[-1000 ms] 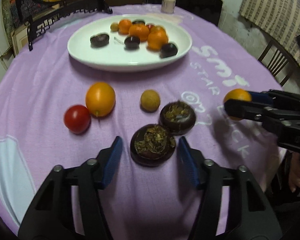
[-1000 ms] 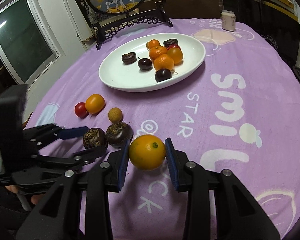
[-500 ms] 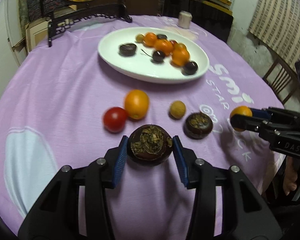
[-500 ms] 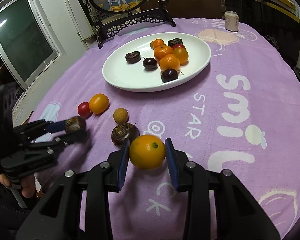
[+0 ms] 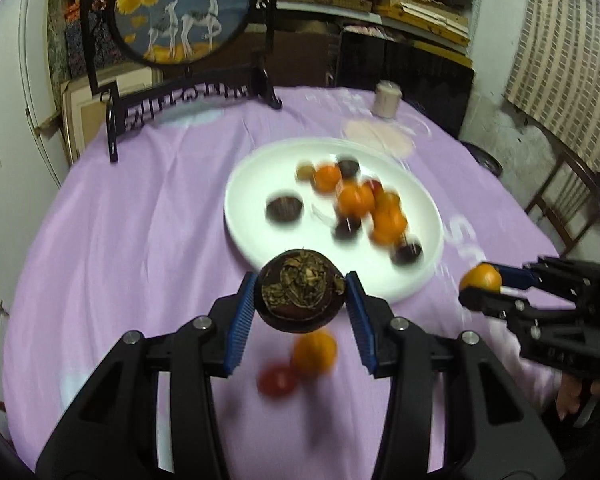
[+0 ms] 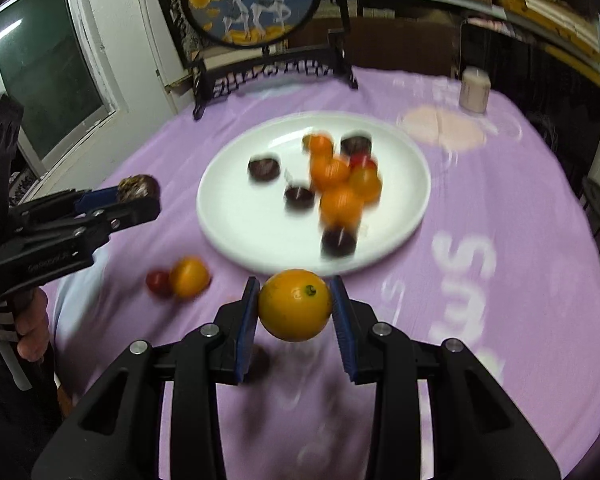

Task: Organize fruits
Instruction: 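Lower both held fruits onto the white plate and open both tools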

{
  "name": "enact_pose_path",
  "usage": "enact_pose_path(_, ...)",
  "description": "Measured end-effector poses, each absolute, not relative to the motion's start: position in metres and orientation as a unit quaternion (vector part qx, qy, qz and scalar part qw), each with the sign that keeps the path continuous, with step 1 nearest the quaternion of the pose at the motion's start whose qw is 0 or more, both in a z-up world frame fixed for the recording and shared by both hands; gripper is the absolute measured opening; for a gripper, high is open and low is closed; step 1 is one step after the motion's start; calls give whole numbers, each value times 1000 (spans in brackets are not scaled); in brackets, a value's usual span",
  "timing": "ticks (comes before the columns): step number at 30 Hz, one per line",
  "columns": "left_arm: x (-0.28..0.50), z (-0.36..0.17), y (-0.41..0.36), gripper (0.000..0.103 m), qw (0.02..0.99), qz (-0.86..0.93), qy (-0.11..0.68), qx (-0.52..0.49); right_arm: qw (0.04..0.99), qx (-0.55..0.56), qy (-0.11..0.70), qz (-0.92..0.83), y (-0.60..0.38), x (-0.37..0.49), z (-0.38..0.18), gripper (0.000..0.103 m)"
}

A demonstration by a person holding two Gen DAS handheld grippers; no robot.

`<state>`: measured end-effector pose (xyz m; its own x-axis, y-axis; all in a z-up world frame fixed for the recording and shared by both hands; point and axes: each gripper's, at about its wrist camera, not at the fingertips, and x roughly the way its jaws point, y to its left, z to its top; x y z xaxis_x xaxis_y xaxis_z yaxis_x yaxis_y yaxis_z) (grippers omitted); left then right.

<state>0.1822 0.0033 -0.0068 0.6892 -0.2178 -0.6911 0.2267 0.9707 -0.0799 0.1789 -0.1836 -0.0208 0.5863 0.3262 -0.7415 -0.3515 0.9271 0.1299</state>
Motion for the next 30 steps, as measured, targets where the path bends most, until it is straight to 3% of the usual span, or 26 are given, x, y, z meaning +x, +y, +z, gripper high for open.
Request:
enact_pose_path(8, 294, -1, -19, 45, 913, -94, 398, -12, 903, -4, 410, 129, -188, 275, -14, 36)
enact_pose_path(18, 323, -22, -22, 46, 906, -96, 412, -22, 901, 19, 425, 88, -206, 316, -49, 36)
enact_pose_path(20, 324, -24, -20, 48, 905, -98, 412, -25, 905, 13, 418, 83, -204, 316, -48, 38)
enact_pose_path(22, 324, -23, -17, 70, 907, -97, 409, -31, 911, 2, 406, 73, -203, 313, -45, 55)
enact_pose_path(30, 306, -21, -6, 70, 913, -93, 395, -32, 918, 13, 390, 66, -215, 297, -45, 57)
